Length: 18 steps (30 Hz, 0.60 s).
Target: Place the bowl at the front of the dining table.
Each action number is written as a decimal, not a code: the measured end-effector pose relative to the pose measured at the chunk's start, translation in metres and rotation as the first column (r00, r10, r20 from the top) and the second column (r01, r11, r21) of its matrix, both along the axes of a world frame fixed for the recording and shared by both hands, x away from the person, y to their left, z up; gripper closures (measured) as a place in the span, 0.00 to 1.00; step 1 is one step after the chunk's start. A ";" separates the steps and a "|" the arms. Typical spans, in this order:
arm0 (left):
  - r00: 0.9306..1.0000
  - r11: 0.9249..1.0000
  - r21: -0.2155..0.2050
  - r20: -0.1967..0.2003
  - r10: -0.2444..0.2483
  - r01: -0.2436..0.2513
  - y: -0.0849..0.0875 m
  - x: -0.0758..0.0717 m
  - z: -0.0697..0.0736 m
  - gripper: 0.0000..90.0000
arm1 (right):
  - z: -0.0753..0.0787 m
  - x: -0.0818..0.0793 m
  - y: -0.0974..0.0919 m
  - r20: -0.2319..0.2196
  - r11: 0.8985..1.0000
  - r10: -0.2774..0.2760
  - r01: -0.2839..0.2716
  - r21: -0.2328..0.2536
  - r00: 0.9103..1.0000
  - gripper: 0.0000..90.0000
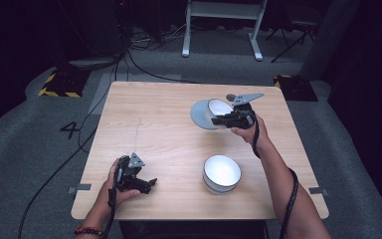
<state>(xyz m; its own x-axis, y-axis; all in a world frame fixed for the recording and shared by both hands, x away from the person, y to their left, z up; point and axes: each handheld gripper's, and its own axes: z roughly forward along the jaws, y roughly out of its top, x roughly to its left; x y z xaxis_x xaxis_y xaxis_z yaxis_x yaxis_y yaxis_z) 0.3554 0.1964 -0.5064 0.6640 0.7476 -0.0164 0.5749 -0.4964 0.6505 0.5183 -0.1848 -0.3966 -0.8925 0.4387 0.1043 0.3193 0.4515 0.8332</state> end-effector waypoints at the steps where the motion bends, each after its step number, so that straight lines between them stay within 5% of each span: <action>1: 1.000 1.000 0.000 0.000 0.000 0.000 0.000 0.000 0.000 0.00 | -0.001 0.002 0.000 0.000 1.000 -0.001 0.001 -0.003 1.000 0.92; 18: 1.000 1.000 0.000 0.000 0.000 0.000 0.000 0.000 0.000 0.00 | -0.007 0.027 0.004 -0.009 0.998 -0.053 0.053 -0.022 0.999 0.92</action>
<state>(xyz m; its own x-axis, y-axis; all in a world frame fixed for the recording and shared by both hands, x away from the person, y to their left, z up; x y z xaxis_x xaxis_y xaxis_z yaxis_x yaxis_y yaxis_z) 0.3553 0.1964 -0.5064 0.6638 0.7477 -0.0166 0.5750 -0.4961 0.6506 0.5456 -0.1807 -0.4036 -0.8669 0.4877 0.1028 0.3514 0.4516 0.8201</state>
